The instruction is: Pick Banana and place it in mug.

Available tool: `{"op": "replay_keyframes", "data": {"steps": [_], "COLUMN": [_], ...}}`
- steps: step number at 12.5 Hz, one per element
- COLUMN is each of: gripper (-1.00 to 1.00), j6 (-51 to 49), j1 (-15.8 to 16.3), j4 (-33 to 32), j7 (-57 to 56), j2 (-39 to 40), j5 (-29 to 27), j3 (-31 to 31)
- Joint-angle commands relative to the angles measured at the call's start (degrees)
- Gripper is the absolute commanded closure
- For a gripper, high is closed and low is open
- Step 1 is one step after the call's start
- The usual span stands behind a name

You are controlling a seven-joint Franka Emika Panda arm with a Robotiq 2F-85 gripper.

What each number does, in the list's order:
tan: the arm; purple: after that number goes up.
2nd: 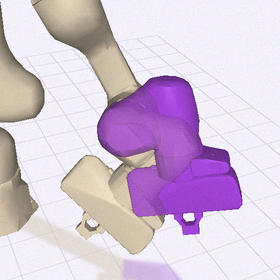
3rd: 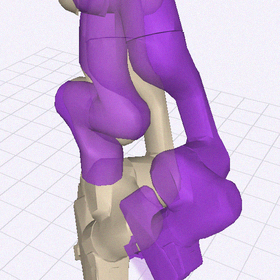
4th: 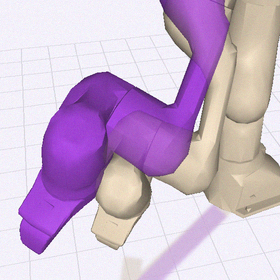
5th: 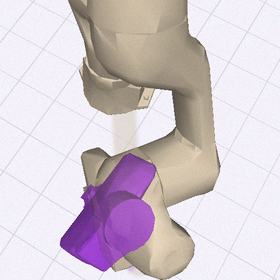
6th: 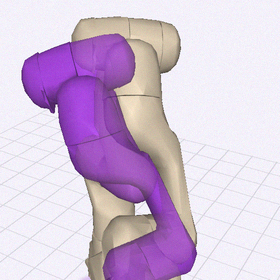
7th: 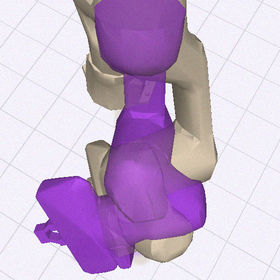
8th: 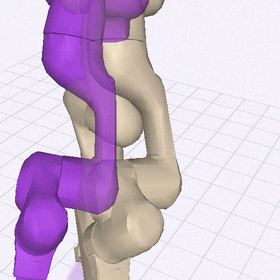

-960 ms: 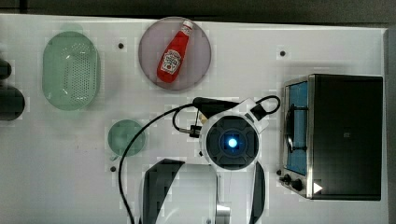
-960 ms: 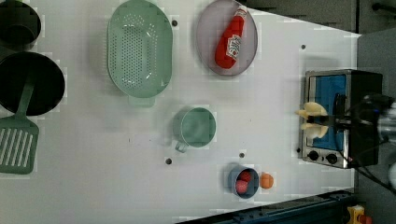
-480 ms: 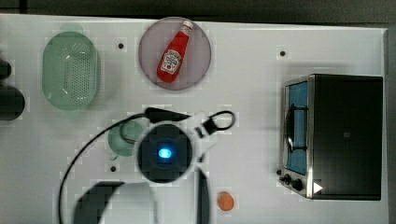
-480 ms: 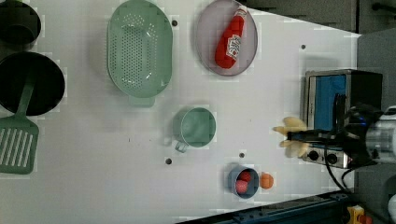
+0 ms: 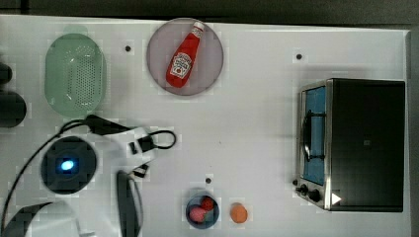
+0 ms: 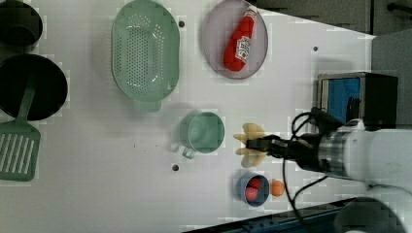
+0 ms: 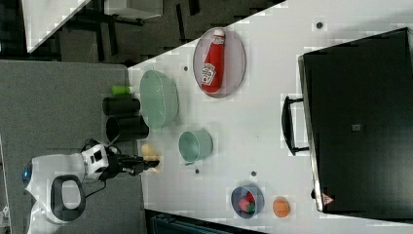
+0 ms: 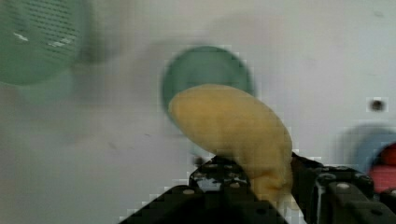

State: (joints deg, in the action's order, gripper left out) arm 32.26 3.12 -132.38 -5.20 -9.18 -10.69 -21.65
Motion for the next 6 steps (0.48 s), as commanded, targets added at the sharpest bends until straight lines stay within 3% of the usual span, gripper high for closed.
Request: {"op": "replay_keyframes", "data": {"steps": [1, 6], "gripper": [0.37, 0.37], "j6": [4.49, 10.42], "j1": [0.08, 0.08], "j4": [-0.35, -0.32], "j7": [13.39, 21.91], "j2": [2.31, 10.51], "j5": [1.26, 10.85], "j3": [-2.52, -4.35]}}
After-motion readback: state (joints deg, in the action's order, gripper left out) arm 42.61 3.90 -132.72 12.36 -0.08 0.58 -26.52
